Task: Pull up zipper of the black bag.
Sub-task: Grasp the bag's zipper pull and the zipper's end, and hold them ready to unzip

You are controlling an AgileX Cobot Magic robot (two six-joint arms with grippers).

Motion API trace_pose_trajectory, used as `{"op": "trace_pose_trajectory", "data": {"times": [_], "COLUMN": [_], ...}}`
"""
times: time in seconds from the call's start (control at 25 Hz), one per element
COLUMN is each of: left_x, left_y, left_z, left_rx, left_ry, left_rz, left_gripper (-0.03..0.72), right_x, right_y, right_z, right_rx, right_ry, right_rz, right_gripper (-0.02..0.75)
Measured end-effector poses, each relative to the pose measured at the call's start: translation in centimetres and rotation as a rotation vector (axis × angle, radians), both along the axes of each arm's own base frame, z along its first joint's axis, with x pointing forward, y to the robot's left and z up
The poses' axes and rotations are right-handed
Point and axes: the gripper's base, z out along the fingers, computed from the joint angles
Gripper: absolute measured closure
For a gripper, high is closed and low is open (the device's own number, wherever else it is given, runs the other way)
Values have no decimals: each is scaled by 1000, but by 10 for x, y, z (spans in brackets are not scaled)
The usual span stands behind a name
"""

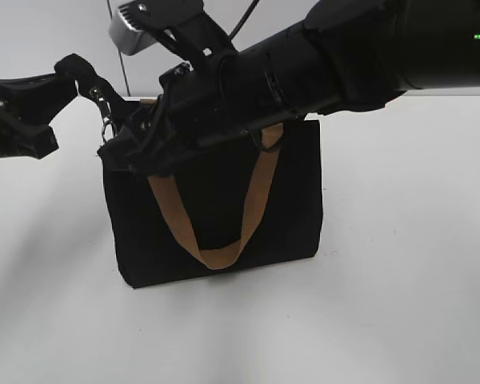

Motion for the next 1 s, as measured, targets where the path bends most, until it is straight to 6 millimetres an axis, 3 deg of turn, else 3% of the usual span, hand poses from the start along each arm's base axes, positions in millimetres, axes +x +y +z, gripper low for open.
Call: {"op": "trace_pose_trajectory", "data": {"times": [0.76, 1.0], "left_x": [-6, -6], "left_y": [-15, -15], "left_z": [4, 5], "left_rx": [-89, -93], "left_ry": [-1, -7], "left_rz": [-73, -74], "left_gripper": [680, 680], "right_x": [5, 8], "right_y": [0, 1], "right_z": [3, -6], "right_rx": [59, 49], "right_ry": [33, 52], "right_rz": [-95, -103], "right_gripper": [307, 413]}}
